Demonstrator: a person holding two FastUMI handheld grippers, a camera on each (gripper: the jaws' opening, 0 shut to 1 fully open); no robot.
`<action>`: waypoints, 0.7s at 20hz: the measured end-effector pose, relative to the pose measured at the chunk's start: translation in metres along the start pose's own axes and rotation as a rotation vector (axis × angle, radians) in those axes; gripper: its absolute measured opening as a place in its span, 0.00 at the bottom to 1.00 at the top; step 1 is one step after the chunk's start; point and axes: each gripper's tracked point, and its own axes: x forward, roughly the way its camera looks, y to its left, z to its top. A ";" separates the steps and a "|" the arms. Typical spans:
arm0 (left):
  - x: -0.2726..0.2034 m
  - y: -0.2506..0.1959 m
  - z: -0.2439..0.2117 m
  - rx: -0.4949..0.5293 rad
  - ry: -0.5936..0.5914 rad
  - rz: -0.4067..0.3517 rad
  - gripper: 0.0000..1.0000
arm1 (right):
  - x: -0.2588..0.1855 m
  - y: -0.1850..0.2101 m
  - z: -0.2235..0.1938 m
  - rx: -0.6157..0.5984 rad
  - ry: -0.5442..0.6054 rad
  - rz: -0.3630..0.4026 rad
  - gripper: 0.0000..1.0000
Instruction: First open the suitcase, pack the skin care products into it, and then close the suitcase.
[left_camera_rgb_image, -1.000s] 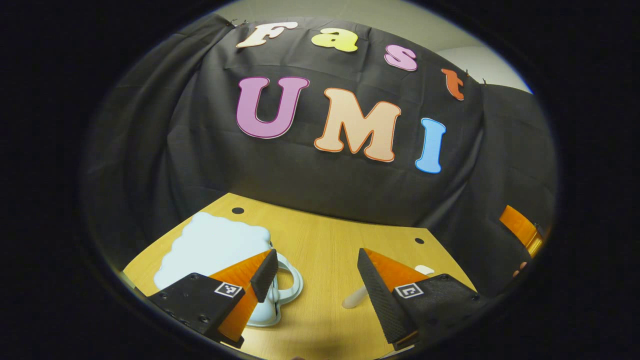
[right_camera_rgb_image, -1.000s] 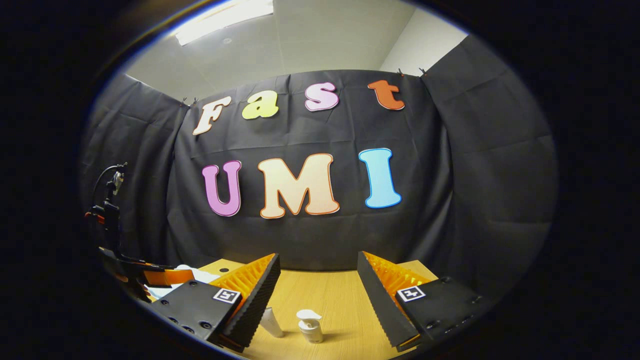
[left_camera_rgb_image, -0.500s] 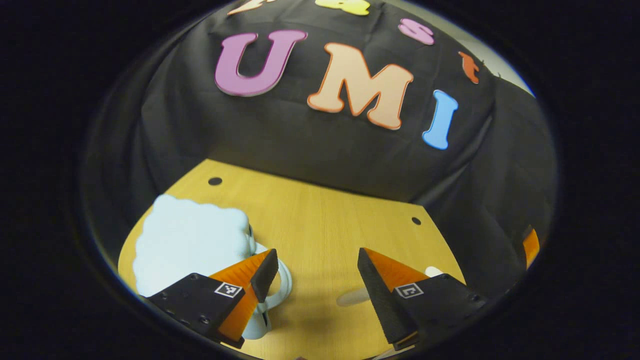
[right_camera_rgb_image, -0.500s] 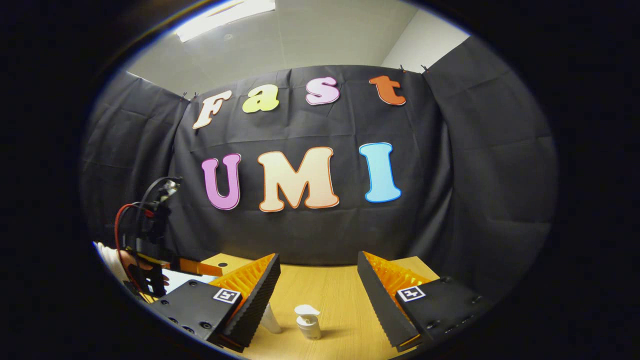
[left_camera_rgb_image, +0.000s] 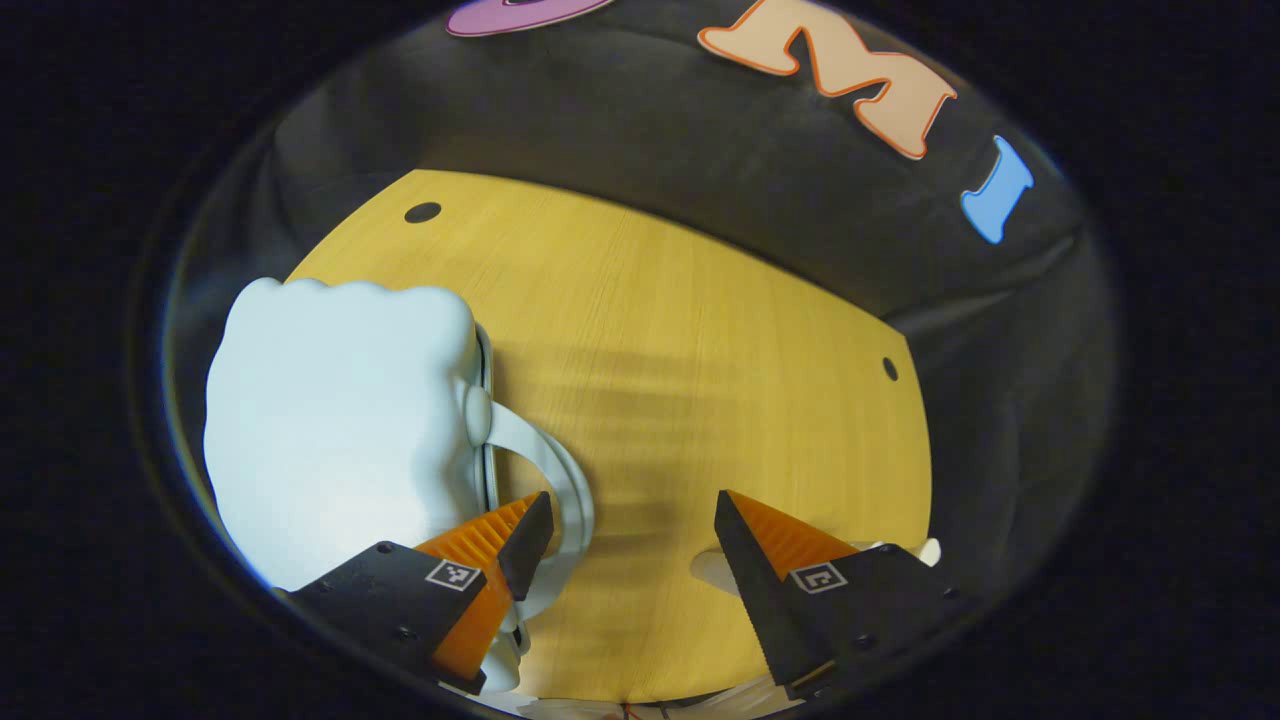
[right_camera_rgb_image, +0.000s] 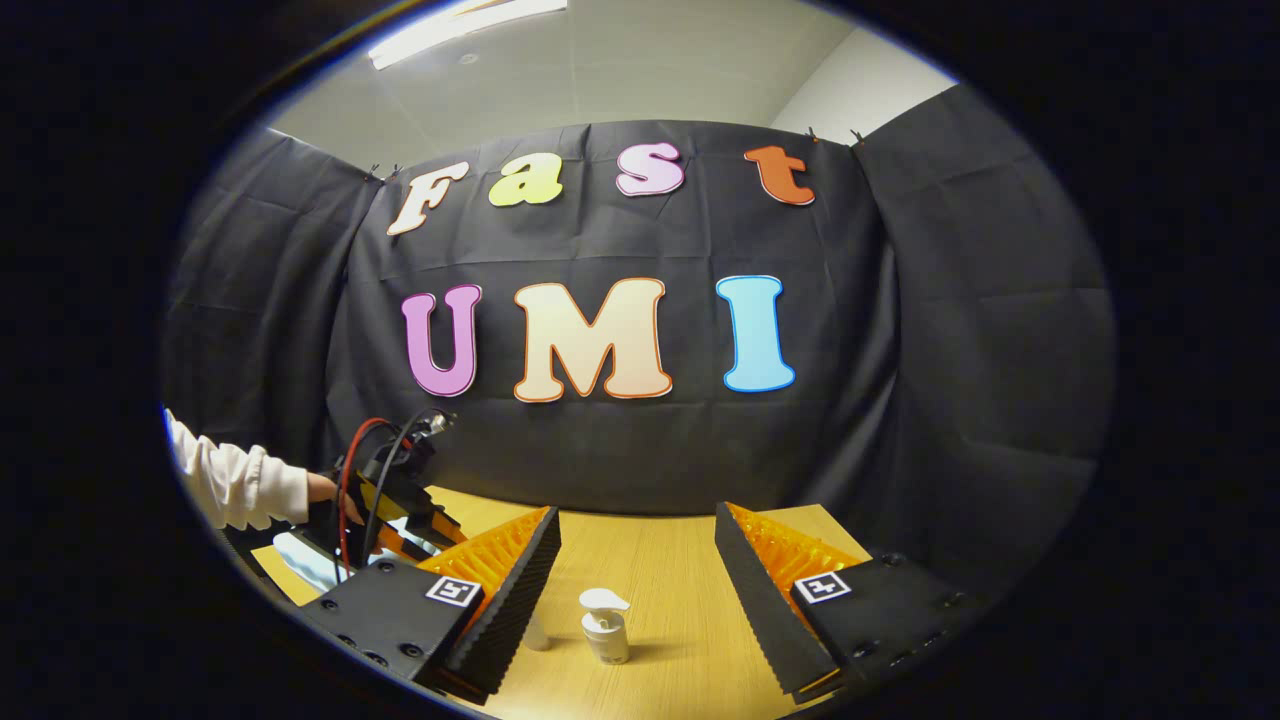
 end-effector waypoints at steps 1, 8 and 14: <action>0.005 0.005 -0.003 -0.007 0.034 0.024 0.96 | 0.000 -0.002 -0.001 -0.001 0.005 -0.005 0.98; 0.037 0.020 -0.017 -0.012 0.172 0.103 0.86 | -0.002 -0.029 -0.006 0.019 0.018 -0.050 0.99; 0.051 0.023 -0.023 -0.008 0.221 0.123 0.65 | -0.008 -0.058 -0.008 -0.005 0.030 -0.101 0.98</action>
